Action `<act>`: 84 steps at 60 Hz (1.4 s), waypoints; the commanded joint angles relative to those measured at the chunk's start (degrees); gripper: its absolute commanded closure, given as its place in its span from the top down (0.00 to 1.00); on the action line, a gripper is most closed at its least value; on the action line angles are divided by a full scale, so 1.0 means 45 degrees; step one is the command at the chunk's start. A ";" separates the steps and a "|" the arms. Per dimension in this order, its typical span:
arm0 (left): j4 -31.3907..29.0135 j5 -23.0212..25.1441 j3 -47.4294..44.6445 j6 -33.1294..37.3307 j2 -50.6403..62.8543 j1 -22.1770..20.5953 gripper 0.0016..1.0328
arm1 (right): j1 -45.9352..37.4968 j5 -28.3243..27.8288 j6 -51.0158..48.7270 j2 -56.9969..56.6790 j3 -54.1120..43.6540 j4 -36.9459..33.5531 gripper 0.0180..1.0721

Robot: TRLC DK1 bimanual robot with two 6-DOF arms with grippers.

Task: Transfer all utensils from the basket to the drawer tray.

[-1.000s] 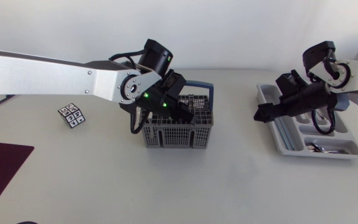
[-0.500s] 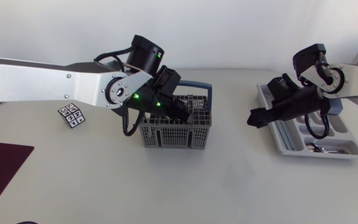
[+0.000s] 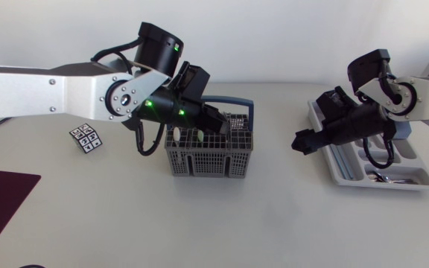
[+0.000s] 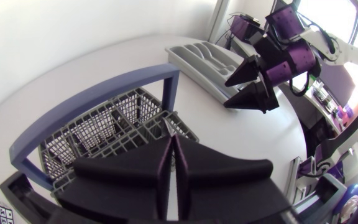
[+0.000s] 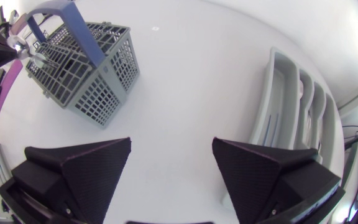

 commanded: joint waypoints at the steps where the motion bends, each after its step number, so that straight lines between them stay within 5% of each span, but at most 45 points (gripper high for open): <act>1: 0.0039 0.0096 -0.0245 -0.0275 -0.0380 0.0129 0.03 | 0.0150 0.0078 0.0294 -0.0220 -0.0321 0.0059 0.90; 45: -0.1503 0.1034 -0.0050 -0.0295 -0.1864 0.0129 0.03 | 0.2455 0.0039 0.0333 -0.2037 -0.0595 -0.0195 0.90; 55: -0.1836 0.1249 -0.0070 -0.0236 -0.2353 0.0246 0.03 | 0.3158 -0.0821 -0.0019 -0.2388 -0.0809 0.0020 0.90; 84: -0.4043 0.4002 -0.0148 0.0955 -0.3466 0.0383 0.03 | 0.5111 -0.2559 -0.0663 -0.3619 -0.1571 0.1836 0.89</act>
